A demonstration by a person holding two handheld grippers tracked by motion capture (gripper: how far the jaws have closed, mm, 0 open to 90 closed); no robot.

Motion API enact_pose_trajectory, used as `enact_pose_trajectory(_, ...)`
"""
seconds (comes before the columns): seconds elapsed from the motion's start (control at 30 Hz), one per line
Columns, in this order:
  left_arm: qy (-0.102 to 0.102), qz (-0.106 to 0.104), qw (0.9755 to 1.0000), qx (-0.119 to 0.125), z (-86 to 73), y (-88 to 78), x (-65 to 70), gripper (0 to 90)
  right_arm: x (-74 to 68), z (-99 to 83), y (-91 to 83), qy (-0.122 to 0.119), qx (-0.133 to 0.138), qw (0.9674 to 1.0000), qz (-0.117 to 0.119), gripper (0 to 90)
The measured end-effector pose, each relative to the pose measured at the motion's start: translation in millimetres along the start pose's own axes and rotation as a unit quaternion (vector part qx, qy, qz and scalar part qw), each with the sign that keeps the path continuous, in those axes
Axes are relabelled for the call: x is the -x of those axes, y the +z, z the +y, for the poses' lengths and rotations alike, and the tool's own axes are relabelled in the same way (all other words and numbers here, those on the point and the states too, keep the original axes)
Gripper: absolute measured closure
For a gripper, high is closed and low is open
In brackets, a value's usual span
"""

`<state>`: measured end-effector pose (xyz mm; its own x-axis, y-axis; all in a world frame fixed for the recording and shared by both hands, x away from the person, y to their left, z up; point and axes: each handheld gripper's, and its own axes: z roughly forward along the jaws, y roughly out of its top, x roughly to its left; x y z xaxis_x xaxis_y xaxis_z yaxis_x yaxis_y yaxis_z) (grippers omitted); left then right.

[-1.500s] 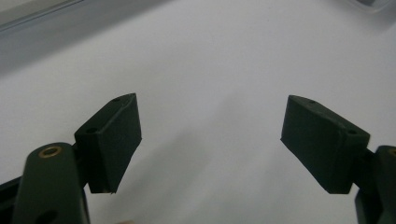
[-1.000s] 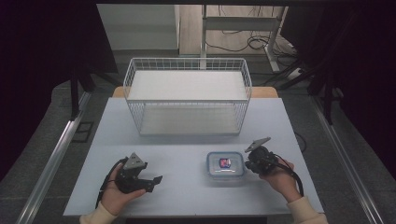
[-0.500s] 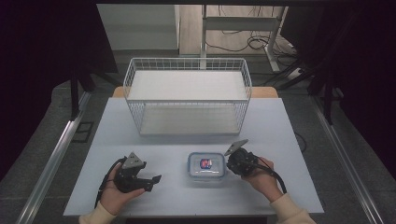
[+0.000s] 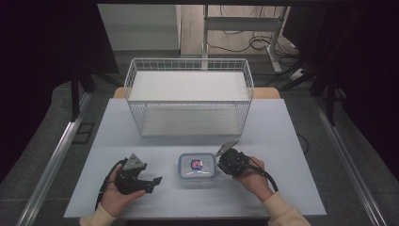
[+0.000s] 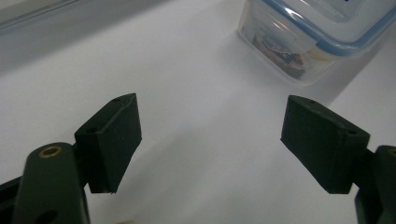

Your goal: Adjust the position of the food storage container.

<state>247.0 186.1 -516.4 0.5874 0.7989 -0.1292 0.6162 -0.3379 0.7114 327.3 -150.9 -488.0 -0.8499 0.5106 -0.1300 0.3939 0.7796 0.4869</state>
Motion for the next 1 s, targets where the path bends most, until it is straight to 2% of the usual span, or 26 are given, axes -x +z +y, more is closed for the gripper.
enact_pose_trajectory(0.07,0.0,0.001,1.0,0.001,0.0,-0.6,-0.1,20.2,0.8,-2.2,-2.5,0.004,0.006,1.0,0.002,89.2)
enact_pose_trajectory(0.17,-0.003,0.002,1.0,0.006,0.2,-1.6,0.3,20.2,4.7,-17.5,-18.2,0.03,0.033,0.999,0.01,89.1)
enact_pose_trajectory(0.2,-0.003,0.002,1.0,0.008,0.1,-1.7,0.1,20.2,4.7,-17.5,-18.2,0.03,0.033,0.999,0.01,89.1)
enact_pose_trajectory(0.23,-0.004,0.001,1.0,0.009,0.1,-2.0,-0.4,20.2,6.7,-27.7,-25.6,0.046,0.046,0.9978,0.009,89.1)
enact_pose_trajectory(0.37,-0.004,0.002,1.0,0.007,-0.2,-1.2,-0.9,20.2,7.4,-49.1,-36.8,0.077,0.066,0.9947,0.011,88.9)
enact_pose_trajectory(0.47,-0.005,0.004,1.0,0.003,-0.4,-0.2,-1.3,20.2,6.7,-59.1,-38.1,0.09,0.072,0.9932,0.014,84.4)
enact_pose_trajectory(0.5,-0.006,0.004,1.0,0.003,-0.2,0.0,-1.2,20.2,6.3,-63.3,-37.8,0.093,0.073,0.9929,0.014,75.8)
enact_pose_trajectory(0.53,-0.006,0.005,1.0,0.004,-0.1,0.2,-1.1,20.2,4.8,-69.7,-36.5,0.111,0.078,0.9907,0.008,56.6)
enact_pose_trajectory(0.57,-0.007,0.005,1.0,0.004,0.2,0.2,-0.7,20.1,5.1,-70.7,-36.1,0.117,0.081,0.9898,0.008,50.0)
enact_pose_trajectory(0.67,-0.007,0.005,1.0,0.004,0.3,0.7,-0.3,20.1,5.4,-70.4,-36.2,0.155,0.097,0.9828,0.021,33.9)
enact_pose_trajectory(0.7,-0.007,0.006,1.0,0.003,0.2,0.8,-0.4,20.1,4.8,-69.5,-36.1,0.163,0.1,0.9812,0.025,31.1)
enact_pose_trajectory(0.77,-0.006,0.007,1.0,0.002,0.1,0.9,-0.7,20.1,2.7,-68.0,-35.6,0.16,0.098,0.9818,0.028,25.1)
enact_pose_trajectory(0.8,-0.007,0.007,1.0,0.002,-0.1,1.1,-1.1,20.1,2.7,-68.0,-35.6,0.16,0.098,0.9818,0.028,25.1)
enact_pose_trajectory(0.83,-0.008,0.007,0.9999,0.002,-0.3,1.3,-1.7,20.2,-0.4,-65.8,-34.6,0.161,0.09,0.9826,0.026,20.8)
enact_pose_trajectory(1.0,-0.012,0.008,0.9999,0.003,-0.8,0.9,-4.8,20.1,-1.7,-62.4,-37.2,0.178,0.096,0.9789,0.032,18.5)
